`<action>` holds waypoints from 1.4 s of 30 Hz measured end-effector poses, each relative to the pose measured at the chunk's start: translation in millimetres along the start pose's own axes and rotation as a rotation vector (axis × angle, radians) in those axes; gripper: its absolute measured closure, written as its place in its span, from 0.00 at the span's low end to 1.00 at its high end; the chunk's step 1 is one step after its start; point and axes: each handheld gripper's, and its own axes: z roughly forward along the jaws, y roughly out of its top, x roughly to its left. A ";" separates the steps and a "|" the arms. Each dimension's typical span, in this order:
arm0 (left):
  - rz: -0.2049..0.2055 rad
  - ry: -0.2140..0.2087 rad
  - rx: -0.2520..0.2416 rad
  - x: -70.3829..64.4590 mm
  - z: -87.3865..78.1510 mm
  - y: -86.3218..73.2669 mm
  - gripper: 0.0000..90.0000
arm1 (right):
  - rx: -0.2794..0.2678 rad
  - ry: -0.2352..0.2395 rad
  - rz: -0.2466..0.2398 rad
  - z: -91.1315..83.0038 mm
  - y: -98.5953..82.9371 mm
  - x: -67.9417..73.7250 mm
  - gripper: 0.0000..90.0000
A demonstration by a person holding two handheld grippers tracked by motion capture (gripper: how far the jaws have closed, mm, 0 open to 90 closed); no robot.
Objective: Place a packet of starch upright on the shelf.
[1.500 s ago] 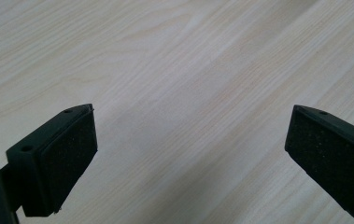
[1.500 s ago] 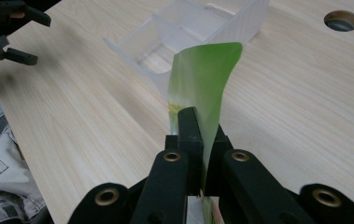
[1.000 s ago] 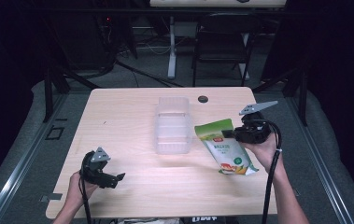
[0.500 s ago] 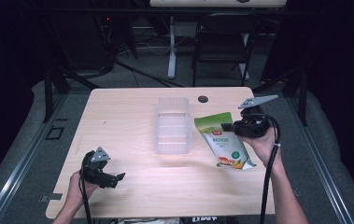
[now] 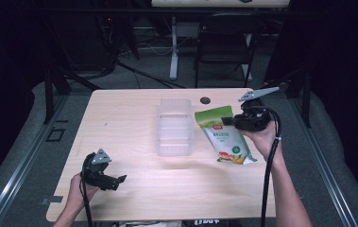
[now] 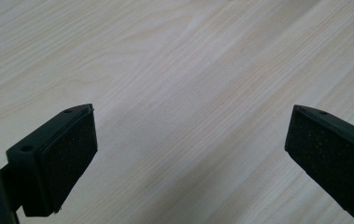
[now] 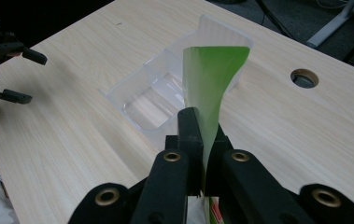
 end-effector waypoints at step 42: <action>0.006 -0.002 0.001 -0.2 1.7 1.1 0.03 | -0.022 -0.021 -0.039 0.4 57.8 2.0 1.00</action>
